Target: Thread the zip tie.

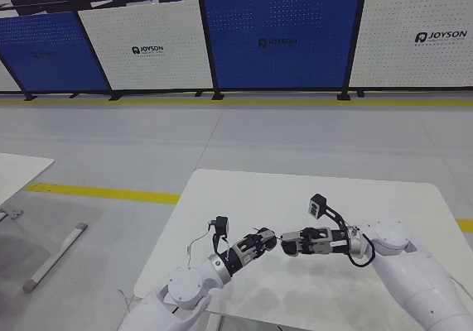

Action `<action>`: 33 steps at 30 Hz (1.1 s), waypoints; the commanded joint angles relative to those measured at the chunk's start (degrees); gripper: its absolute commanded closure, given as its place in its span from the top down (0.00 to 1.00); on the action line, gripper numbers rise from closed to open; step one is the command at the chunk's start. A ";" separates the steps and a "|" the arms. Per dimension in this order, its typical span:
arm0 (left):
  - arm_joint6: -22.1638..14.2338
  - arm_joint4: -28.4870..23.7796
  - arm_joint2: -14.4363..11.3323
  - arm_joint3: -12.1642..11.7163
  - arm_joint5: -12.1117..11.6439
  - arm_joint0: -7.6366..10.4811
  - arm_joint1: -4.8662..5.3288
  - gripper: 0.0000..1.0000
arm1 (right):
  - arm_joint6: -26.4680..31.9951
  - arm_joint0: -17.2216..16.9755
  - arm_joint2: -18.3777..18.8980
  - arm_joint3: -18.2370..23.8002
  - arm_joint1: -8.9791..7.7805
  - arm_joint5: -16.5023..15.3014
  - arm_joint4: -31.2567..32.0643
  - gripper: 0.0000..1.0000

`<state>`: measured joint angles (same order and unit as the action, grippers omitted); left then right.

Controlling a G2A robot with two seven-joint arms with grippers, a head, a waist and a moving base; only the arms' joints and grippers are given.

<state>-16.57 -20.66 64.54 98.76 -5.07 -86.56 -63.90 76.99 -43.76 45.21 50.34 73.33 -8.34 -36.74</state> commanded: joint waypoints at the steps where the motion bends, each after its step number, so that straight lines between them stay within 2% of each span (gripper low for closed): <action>1: 0.42 0.07 0.04 -0.10 0.04 0.06 -0.04 0.00 | -1.00 -0.59 1.09 0.25 -0.33 0.00 -0.25 1.00; 6: 3.08 1.27 -0.26 -0.56 0.31 0.45 -0.28 0.00 | -2.42 -2.33 4.07 1.62 -1.53 -0.02 0.46 1.00; 7: 3.34 1.36 -0.48 -0.68 0.43 0.55 -0.35 0.00 | -2.59 -2.71 4.61 2.02 -1.76 -0.04 0.60 0.68; 8: 3.49 1.38 -0.64 -0.85 0.58 0.70 -0.41 0.00 | -2.65 -3.08 5.13 2.39 -2.00 0.04 0.80 0.51; 9: 3.65 1.43 -0.76 -1.02 0.68 0.87 -0.46 0.00 | -2.62 -3.46 5.65 2.82 -2.23 0.17 0.90 0.80; 10: 3.85 1.47 -0.93 -1.21 0.82 1.07 -0.53 0.00 | -2.65 -3.96 6.34 3.29 -2.53 0.41 1.05 1.00; 13: 4.12 1.57 -1.23 -1.55 0.93 1.38 -0.67 0.00 | -2.48 -4.91 7.55 4.48 -3.14 1.71 1.65 1.00; 21: 4.96 2.03 -1.67 -2.02 1.28 1.76 -0.95 0.00 | -2.48 -4.91 7.55 4.48 -3.14 1.71 1.65 1.00; 22: 5.16 2.18 -1.71 -2.04 1.30 1.79 -0.98 0.00 | -2.48 -4.91 7.55 4.48 -3.14 1.71 1.65 0.82; 24: 5.55 2.45 -1.77 -2.02 1.32 1.77 -1.04 0.00 | -2.48 -4.91 7.55 4.48 -3.14 1.71 1.65 0.72; 25: 5.69 2.50 -1.77 -2.01 1.32 1.76 -1.06 0.00 | -2.48 -4.91 7.55 4.48 -3.14 1.71 1.65 0.73; 26: 5.89 2.56 -1.75 -2.00 1.31 1.74 -1.09 0.00 | -2.48 -4.91 7.55 4.48 -3.14 1.71 1.65 0.96; 27: 6.23 2.61 -1.66 -1.97 1.30 1.72 -1.12 0.00 | -2.48 -4.91 7.55 4.48 -3.14 1.71 1.65 1.00; 33: 10.37 3.74 -1.78 -2.07 2.60 1.88 -1.47 0.00 | -2.48 -4.91 7.55 4.48 -3.14 1.71 1.65 1.00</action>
<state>-7.12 -17.05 62.77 96.82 -2.87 -84.79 -65.30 74.51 -48.67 52.76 54.82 70.19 -6.63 -35.09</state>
